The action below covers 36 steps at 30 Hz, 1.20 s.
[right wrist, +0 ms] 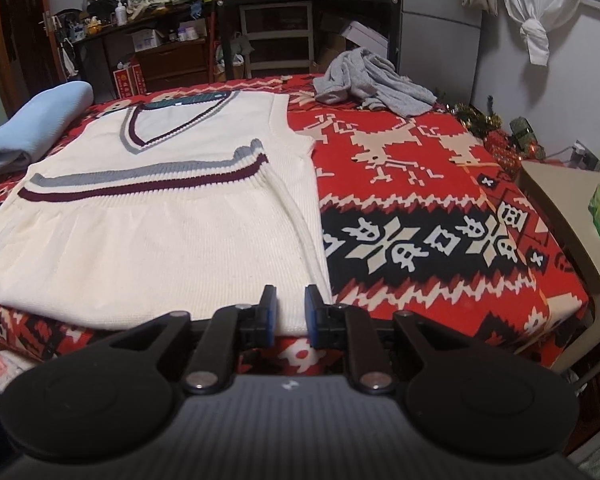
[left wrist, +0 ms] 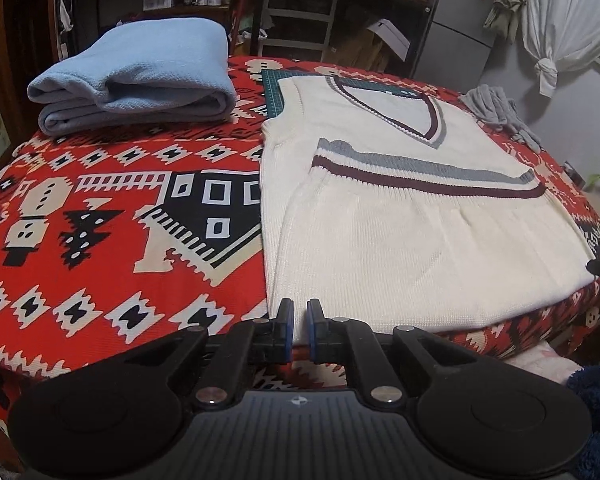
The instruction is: Fold clothes
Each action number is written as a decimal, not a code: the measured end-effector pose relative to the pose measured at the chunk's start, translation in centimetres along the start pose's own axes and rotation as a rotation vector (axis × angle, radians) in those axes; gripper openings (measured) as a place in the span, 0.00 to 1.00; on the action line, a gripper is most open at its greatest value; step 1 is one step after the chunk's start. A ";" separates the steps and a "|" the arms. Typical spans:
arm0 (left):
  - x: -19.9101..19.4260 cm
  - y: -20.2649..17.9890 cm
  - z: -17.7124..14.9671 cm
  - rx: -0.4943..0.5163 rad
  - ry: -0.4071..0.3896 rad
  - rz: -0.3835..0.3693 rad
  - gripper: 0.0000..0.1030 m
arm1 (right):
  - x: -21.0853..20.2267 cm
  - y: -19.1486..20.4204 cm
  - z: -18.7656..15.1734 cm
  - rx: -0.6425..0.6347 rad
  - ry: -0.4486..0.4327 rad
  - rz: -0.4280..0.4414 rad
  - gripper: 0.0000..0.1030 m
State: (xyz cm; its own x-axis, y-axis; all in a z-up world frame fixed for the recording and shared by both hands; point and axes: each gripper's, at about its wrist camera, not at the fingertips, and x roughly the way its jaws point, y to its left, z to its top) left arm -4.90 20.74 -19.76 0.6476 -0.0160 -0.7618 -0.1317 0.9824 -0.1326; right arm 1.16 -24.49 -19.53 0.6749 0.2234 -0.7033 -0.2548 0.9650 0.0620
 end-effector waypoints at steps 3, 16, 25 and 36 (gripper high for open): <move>-0.4 -0.5 0.5 0.013 -0.010 -0.008 0.09 | 0.4 0.9 1.0 -0.032 -0.017 -0.003 0.16; 4.1 -2.4 4.0 0.065 -0.024 0.007 0.09 | 6.5 3.6 5.3 -0.138 -0.060 -0.057 0.12; 4.0 -2.6 3.6 0.115 -0.040 0.017 0.10 | 8.1 1.6 6.0 -0.070 -0.088 -0.075 0.09; 3.8 -1.7 3.9 0.054 -0.027 -0.002 0.10 | 5.4 0.0 4.5 -0.056 -0.052 -0.066 0.11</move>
State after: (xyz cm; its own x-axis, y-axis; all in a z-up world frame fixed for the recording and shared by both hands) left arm 0.71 19.76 -19.99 0.6683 -0.0136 -0.7437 -0.0901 0.9910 -0.0990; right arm 7.92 -22.64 -20.19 0.7260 0.1681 -0.6668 -0.2464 0.9689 -0.0239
